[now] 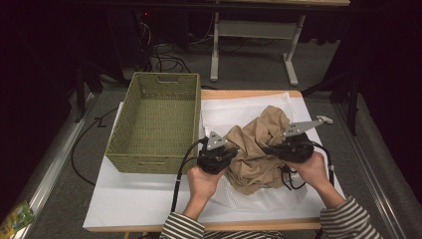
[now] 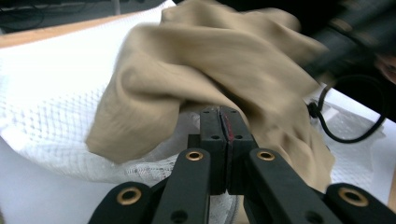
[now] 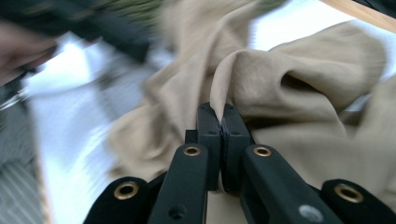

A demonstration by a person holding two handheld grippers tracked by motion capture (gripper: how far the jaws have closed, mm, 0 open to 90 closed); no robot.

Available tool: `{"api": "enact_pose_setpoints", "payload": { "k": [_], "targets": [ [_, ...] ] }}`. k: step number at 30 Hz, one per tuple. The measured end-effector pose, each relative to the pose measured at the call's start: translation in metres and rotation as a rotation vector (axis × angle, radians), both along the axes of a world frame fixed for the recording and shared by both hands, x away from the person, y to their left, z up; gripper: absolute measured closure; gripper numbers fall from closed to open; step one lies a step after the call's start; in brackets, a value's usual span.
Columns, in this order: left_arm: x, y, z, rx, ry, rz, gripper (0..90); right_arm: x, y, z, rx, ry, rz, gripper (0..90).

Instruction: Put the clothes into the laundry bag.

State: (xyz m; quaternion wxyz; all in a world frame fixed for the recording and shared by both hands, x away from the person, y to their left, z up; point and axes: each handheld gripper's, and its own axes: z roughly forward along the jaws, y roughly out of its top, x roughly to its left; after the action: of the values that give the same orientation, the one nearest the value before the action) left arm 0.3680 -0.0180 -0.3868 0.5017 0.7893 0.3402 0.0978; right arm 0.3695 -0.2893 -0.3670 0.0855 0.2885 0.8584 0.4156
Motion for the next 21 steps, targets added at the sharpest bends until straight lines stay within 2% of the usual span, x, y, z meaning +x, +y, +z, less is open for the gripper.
{"api": "enact_pose_setpoints", "payload": {
  "k": [2,3,5,6,8,10,12,14,16,17,18,19,21],
  "targets": [
    [0.000,-0.002,0.004,-0.004,-0.009,-0.003,89.3,-0.019,0.005,-0.004,-0.029,-0.009,0.047,90.0],
    [0.000,-0.004,0.006,-0.005,-0.014,-0.003,89.3,-0.034,0.011,-0.013,-0.042,-0.003,0.088,90.0],
    [0.001,-0.006,0.008,-0.010,-0.013,-0.010,89.3,-0.038,0.014,-0.017,-0.045,0.005,0.097,90.0],
    [0.000,-0.006,0.010,-0.020,-0.011,-0.016,89.3,-0.046,0.023,-0.030,-0.071,-0.004,0.107,90.0],
    [-0.002,-0.008,0.011,-0.040,-0.012,-0.032,89.3,-0.046,0.027,-0.036,-0.078,-0.010,0.106,90.0],
    [-0.006,-0.012,0.013,-0.037,-0.022,-0.046,89.3,-0.036,0.039,-0.052,-0.074,-0.008,0.078,90.0],
    [-0.009,-0.013,0.014,-0.030,-0.027,-0.055,89.4,-0.034,0.041,-0.054,-0.076,-0.011,0.068,90.0],
    [-0.013,-0.014,0.015,-0.019,-0.034,-0.057,89.4,-0.016,0.050,-0.068,-0.075,-0.024,0.008,90.0],
    [-0.016,-0.014,0.015,-0.003,-0.040,-0.061,89.5,-0.011,0.052,-0.071,-0.080,-0.040,-0.014,90.0],
    [-0.018,-0.015,0.015,0.005,-0.042,-0.061,89.5,0.002,0.052,-0.078,-0.068,-0.052,-0.062,90.0],
    [-0.019,-0.015,0.015,0.016,-0.048,-0.060,89.5,0.002,0.052,-0.078,-0.068,-0.052,-0.062,90.0],
    [-0.019,-0.015,0.013,0.022,-0.046,-0.060,89.5,0.012,0.050,-0.084,-0.054,-0.045,-0.111,90.0],
    [-0.018,-0.014,0.010,0.026,-0.037,-0.059,89.5,0.020,0.049,-0.090,-0.054,-0.039,-0.147,89.9]
  ]
}}
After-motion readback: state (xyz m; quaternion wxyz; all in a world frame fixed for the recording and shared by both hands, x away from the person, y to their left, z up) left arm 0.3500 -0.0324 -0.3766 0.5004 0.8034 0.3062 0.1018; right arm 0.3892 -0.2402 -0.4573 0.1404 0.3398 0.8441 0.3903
